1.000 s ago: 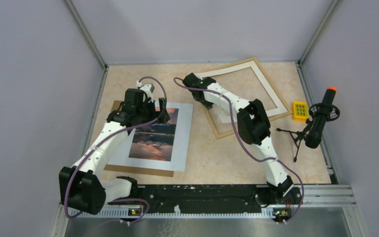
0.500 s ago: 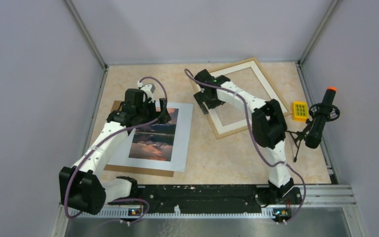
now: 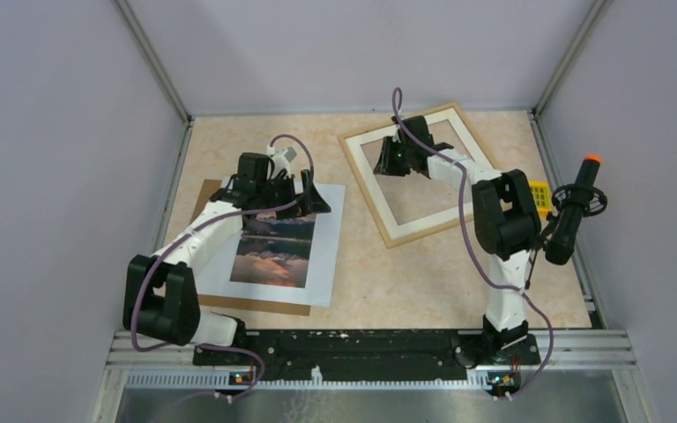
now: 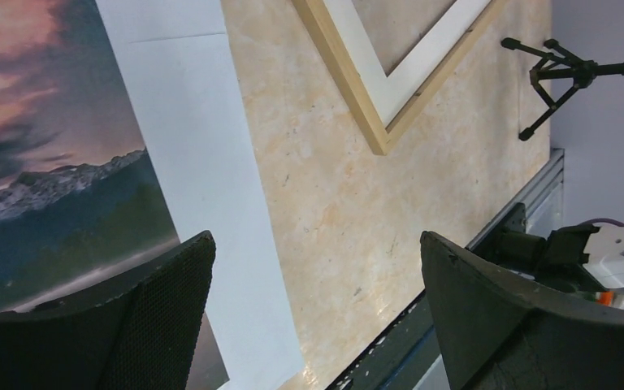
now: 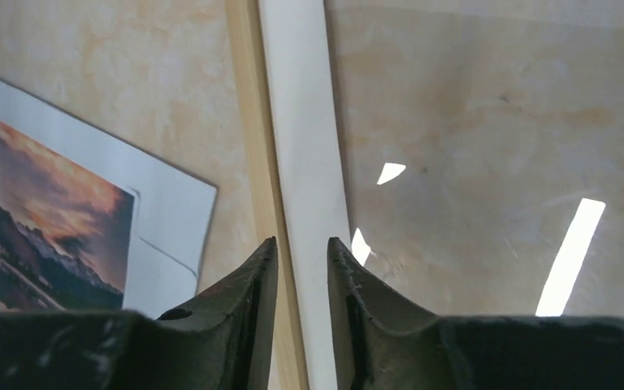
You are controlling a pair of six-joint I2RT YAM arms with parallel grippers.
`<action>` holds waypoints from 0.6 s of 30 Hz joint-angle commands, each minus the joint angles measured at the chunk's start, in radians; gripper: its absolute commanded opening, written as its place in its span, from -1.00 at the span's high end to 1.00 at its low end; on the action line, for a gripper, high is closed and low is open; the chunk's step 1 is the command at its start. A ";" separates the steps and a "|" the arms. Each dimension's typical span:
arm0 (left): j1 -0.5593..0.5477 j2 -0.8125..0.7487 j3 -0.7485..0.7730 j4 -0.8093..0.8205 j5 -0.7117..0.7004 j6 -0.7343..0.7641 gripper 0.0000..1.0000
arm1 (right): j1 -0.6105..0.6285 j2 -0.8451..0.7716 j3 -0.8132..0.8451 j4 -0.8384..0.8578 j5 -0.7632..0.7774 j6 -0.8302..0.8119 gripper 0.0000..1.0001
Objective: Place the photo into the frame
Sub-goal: Place the photo frame item in the photo frame.
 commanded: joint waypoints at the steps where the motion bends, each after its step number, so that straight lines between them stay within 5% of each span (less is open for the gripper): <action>1: -0.003 0.081 0.020 0.115 0.108 -0.075 -0.97 | -0.007 0.057 0.018 0.305 -0.095 0.137 0.50; 10: 0.003 0.150 0.075 0.039 0.001 -0.018 -0.96 | -0.004 0.135 -0.013 0.302 -0.101 0.166 0.45; 15: 0.010 0.160 0.133 -0.125 -0.183 0.046 -0.96 | 0.060 0.021 0.048 0.062 -0.035 0.068 -0.10; 18: 0.054 0.161 0.066 -0.126 -0.163 -0.002 -0.96 | 0.095 -0.066 -0.071 0.129 -0.132 0.132 -0.38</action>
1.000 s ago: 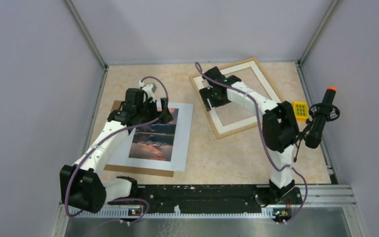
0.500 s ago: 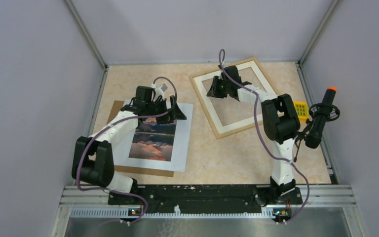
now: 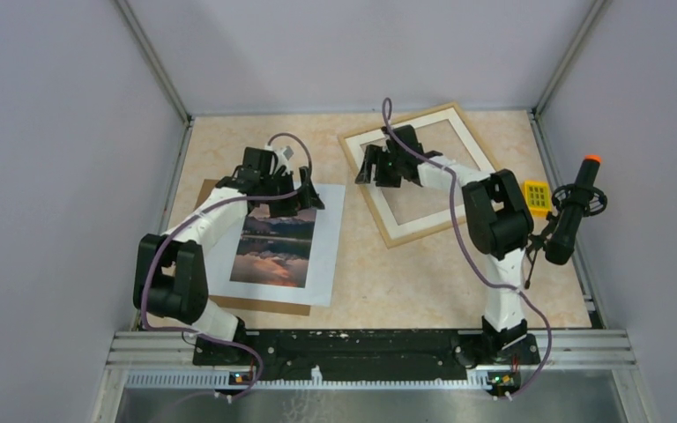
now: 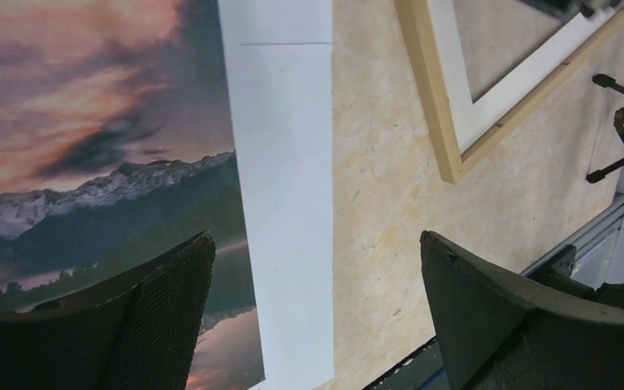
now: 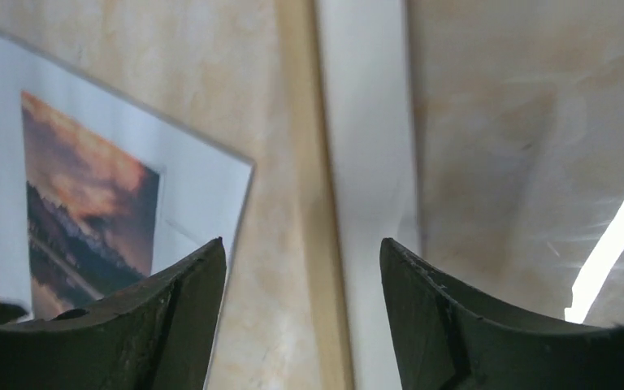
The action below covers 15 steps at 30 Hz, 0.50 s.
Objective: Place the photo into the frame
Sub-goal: Place the photo frame item in the photo frame, then pick up the photo at the center of the board.
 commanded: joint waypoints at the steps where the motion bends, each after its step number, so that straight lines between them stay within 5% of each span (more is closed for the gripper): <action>1: 0.063 0.000 -0.061 -0.035 -0.023 -0.035 -0.96 | 0.069 -0.175 -0.114 0.075 -0.129 0.065 -0.41; 7: 0.087 -0.021 -0.240 0.127 0.060 -0.168 -0.96 | 0.081 -0.096 -0.181 0.344 -0.274 0.258 -0.37; 15: 0.094 -0.028 -0.325 0.150 0.028 -0.201 -0.96 | 0.081 -0.011 -0.192 0.358 -0.169 0.264 -0.32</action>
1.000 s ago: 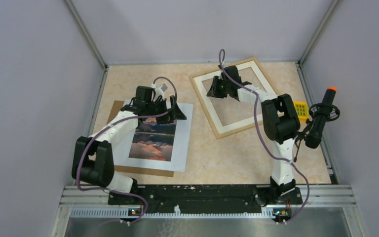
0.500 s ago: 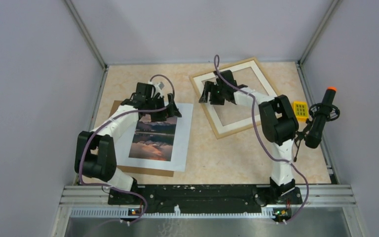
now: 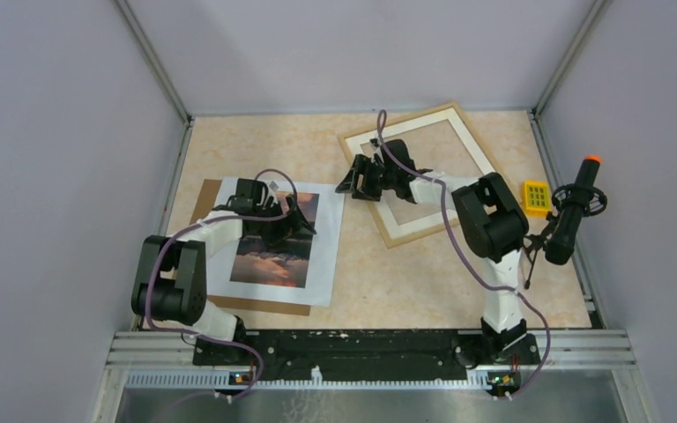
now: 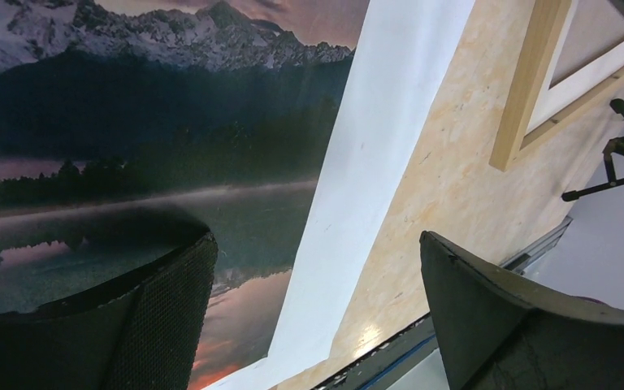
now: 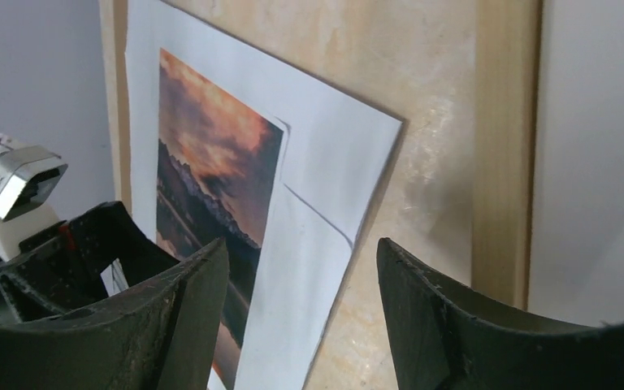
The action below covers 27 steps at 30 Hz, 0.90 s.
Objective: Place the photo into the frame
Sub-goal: Pick up the photo at the center of the board.
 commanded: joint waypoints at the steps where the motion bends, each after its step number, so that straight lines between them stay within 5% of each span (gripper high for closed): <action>1: 0.005 -0.015 -0.058 0.065 -0.005 -0.039 -0.96 | -0.003 0.060 -0.002 0.069 0.025 0.021 -0.31; 12: 0.010 -0.012 -0.137 0.110 -0.080 -0.045 -0.96 | 0.073 0.213 0.134 0.095 -0.071 0.081 -0.30; 27: 0.013 -0.035 -0.216 0.141 -0.124 -0.039 -0.96 | 0.143 0.110 -0.132 0.642 -0.200 0.459 -0.22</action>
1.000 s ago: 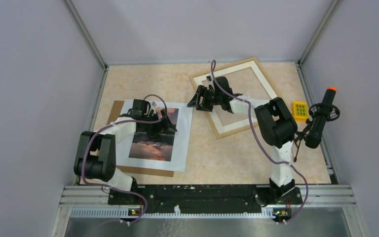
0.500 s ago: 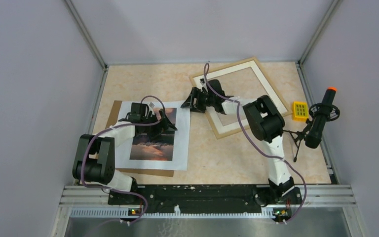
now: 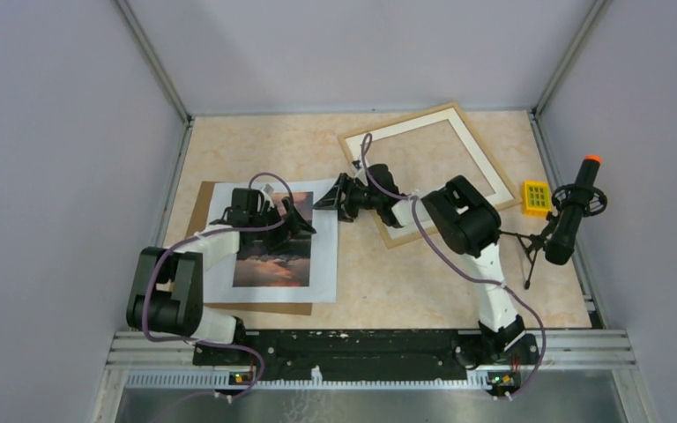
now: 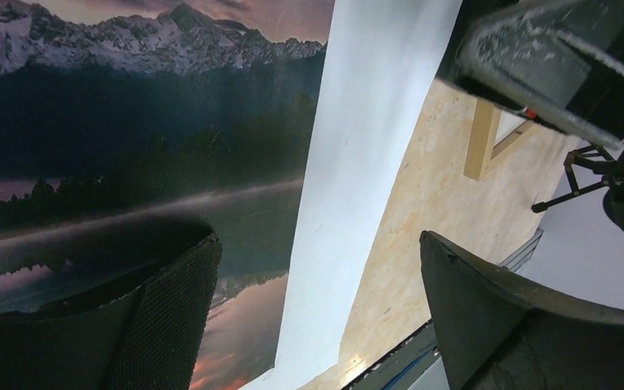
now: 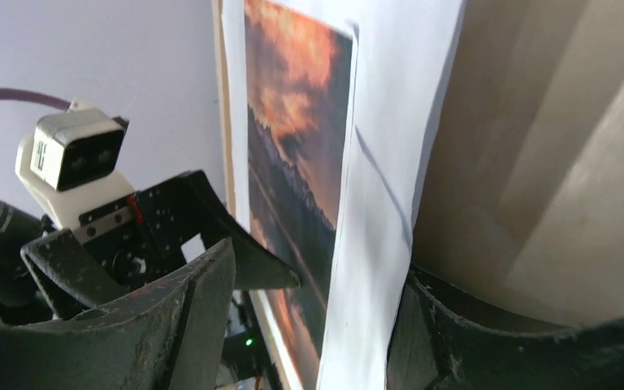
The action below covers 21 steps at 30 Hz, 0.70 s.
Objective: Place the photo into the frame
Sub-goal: Pick up the photo at the center of the board.
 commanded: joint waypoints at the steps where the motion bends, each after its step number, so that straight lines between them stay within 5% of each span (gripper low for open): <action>1: 0.000 0.020 -0.084 -0.065 -0.151 0.040 -0.96 | 0.040 -0.084 -0.077 0.201 -0.042 0.122 -0.21; 10: 0.000 -0.055 -0.104 -0.082 -0.155 0.060 -0.96 | 0.061 -0.134 -0.219 0.400 0.007 0.202 -0.15; 21: 0.000 -0.139 -0.129 -0.081 -0.135 0.064 -0.96 | 0.063 -0.186 -0.277 0.302 0.067 0.093 0.02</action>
